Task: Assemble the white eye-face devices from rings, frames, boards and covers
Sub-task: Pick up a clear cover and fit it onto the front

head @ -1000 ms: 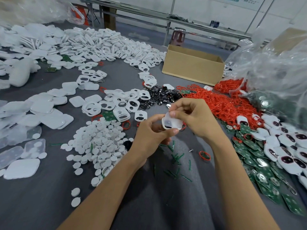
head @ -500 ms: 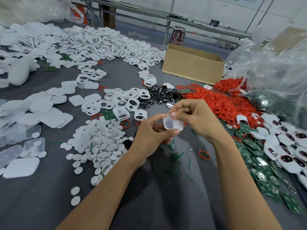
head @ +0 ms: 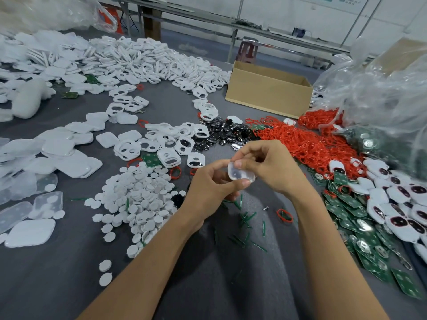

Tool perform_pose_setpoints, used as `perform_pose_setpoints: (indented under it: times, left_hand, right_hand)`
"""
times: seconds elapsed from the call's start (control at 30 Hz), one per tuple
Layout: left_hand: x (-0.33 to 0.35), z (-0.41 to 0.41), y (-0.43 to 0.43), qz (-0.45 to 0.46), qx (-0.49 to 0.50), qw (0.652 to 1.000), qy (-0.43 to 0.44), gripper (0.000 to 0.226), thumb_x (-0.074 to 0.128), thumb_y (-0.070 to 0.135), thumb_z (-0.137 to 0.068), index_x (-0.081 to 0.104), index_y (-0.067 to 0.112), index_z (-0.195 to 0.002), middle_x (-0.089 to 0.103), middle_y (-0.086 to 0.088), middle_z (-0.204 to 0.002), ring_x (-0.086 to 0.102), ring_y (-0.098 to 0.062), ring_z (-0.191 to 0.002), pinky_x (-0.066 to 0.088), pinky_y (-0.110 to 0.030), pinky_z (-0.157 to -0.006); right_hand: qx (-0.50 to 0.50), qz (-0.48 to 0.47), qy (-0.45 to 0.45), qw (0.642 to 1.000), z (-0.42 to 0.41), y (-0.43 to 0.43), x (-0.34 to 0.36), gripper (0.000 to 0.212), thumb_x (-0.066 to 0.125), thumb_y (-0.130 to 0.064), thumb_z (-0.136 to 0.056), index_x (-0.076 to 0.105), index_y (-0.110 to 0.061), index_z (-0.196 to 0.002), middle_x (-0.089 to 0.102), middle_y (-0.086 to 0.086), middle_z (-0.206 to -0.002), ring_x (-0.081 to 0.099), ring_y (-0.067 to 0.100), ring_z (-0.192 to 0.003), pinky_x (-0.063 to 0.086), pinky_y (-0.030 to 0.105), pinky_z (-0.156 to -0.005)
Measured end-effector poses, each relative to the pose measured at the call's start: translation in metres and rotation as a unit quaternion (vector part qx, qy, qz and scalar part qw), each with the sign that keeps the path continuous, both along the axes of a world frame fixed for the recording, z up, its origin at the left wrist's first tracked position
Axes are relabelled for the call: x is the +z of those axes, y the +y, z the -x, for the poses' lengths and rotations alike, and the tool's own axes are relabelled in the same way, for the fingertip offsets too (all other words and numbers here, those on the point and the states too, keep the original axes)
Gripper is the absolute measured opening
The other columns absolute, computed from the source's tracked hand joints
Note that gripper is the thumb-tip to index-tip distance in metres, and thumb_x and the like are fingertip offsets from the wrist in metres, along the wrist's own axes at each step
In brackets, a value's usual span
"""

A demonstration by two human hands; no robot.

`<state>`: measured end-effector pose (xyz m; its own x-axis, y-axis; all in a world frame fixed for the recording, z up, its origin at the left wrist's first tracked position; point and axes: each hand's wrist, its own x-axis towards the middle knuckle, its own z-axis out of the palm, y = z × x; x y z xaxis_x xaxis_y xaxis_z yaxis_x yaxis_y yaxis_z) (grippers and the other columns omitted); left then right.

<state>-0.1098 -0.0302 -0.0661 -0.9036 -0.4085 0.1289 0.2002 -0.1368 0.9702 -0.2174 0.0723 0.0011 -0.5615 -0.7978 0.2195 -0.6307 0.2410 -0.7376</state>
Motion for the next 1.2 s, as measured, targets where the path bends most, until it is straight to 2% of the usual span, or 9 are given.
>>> perform_pose_setpoints:
  times: [0.1,0.2,0.4,0.53,0.67,0.87,1.0,1.13,1.2]
  left_hand:
    - [0.000,0.000,-0.001,-0.002,0.011,1.000,0.000,0.022,0.078,0.008,-0.079,0.071,0.018,-0.098,0.071,-0.003,-0.073,0.062,-0.014,-0.059,0.054,-0.023,-0.059]
    - [-0.001,-0.001,-0.001,-0.003,0.012,1.000,0.001,0.022,0.078,0.009,-0.079,0.072,0.019,-0.097,0.071,-0.004,-0.073,0.061,-0.013,-0.059,0.054,-0.023,-0.059]
    - [-0.001,0.000,-0.001,-0.005,0.015,1.000,0.009,0.023,0.078,0.009,-0.079,0.073,0.025,-0.094,0.070,-0.001,-0.070,0.061,-0.012,-0.057,0.054,-0.023,-0.058]
    - [-0.002,0.001,-0.002,-0.004,0.020,1.000,0.010,0.023,0.079,0.010,-0.078,0.073,0.022,-0.097,0.070,-0.002,-0.070,0.062,-0.013,-0.056,0.054,-0.023,-0.058]
    - [-0.003,0.002,-0.002,-0.012,0.025,1.000,0.009,0.023,0.079,0.012,-0.078,0.073,0.020,-0.098,0.069,-0.004,-0.071,0.061,-0.014,-0.057,0.054,-0.024,-0.058]
    - [-0.005,0.003,-0.002,-0.033,0.033,0.999,-0.004,0.030,0.080,0.011,-0.075,0.071,0.012,-0.104,0.071,-0.002,-0.071,0.061,-0.012,-0.058,0.053,-0.023,-0.058]
    - [-0.004,0.004,-0.003,-0.042,0.055,0.998,0.003,0.026,0.078,0.005,-0.078,0.072,0.015,-0.101,0.071,-0.003,-0.073,0.060,-0.014,-0.057,0.054,-0.024,-0.058]
    - [-0.003,0.003,-0.003,-0.034,0.057,0.998,0.007,0.029,0.077,0.004,-0.078,0.071,0.019,-0.103,0.070,-0.003,-0.074,0.058,-0.014,-0.058,0.055,-0.027,-0.061]
    - [-0.003,0.003,-0.003,-0.030,0.057,0.998,0.008,0.030,0.077,0.004,-0.078,0.071,0.018,-0.104,0.070,-0.001,-0.073,0.058,-0.012,-0.057,0.055,-0.026,-0.060]
  right_hand:
    - [-0.001,0.005,0.015,1.000,0.000,0.001,0.000,0.011,0.071,-0.004,-0.081,0.075,-0.014,-0.081,0.068,0.020,-0.073,0.059,0.038,-0.069,0.049,0.043,-0.064]
    - [-0.004,0.003,0.029,1.000,0.001,0.000,-0.001,0.013,0.071,-0.003,-0.081,0.076,-0.015,-0.082,0.071,0.011,-0.077,0.063,0.032,-0.076,0.051,0.041,-0.069]
    - [-0.009,0.003,0.054,0.998,0.001,0.000,-0.003,0.016,0.072,-0.001,-0.080,0.078,-0.016,-0.084,0.064,-0.001,-0.080,0.059,0.017,-0.075,0.042,0.021,-0.066]
    - [-0.008,-0.013,0.075,0.997,0.000,0.000,-0.004,0.019,0.072,-0.001,-0.079,0.078,-0.018,-0.083,0.069,-0.003,-0.079,0.060,0.015,-0.073,0.046,0.025,-0.065]
    - [-0.009,-0.026,0.121,0.992,-0.001,-0.001,-0.001,0.024,0.071,0.003,-0.076,0.077,-0.021,-0.080,0.069,-0.002,-0.078,0.057,0.006,-0.067,0.039,0.010,-0.060]
    - [-0.001,-0.092,0.194,0.977,-0.004,-0.001,0.004,0.019,0.070,-0.006,-0.078,0.078,-0.021,-0.086,0.071,0.000,-0.080,0.061,0.016,-0.071,0.046,0.030,-0.067]
    - [-0.014,-0.080,0.169,0.982,-0.004,0.003,0.011,0.032,0.062,0.005,-0.079,0.077,-0.020,-0.094,0.073,-0.004,-0.079,0.058,-0.004,-0.062,0.040,0.006,-0.061]
    - [-0.029,-0.068,0.168,0.983,-0.001,0.008,0.015,0.015,0.071,-0.001,-0.078,0.076,-0.015,-0.083,0.068,-0.006,-0.069,0.056,-0.008,-0.058,0.039,0.006,-0.059]
    - [-0.026,-0.074,0.175,0.981,-0.001,0.009,0.015,0.009,0.075,-0.008,-0.078,0.076,-0.017,-0.080,0.069,-0.005,-0.073,0.060,0.001,-0.063,0.042,0.013,-0.061]
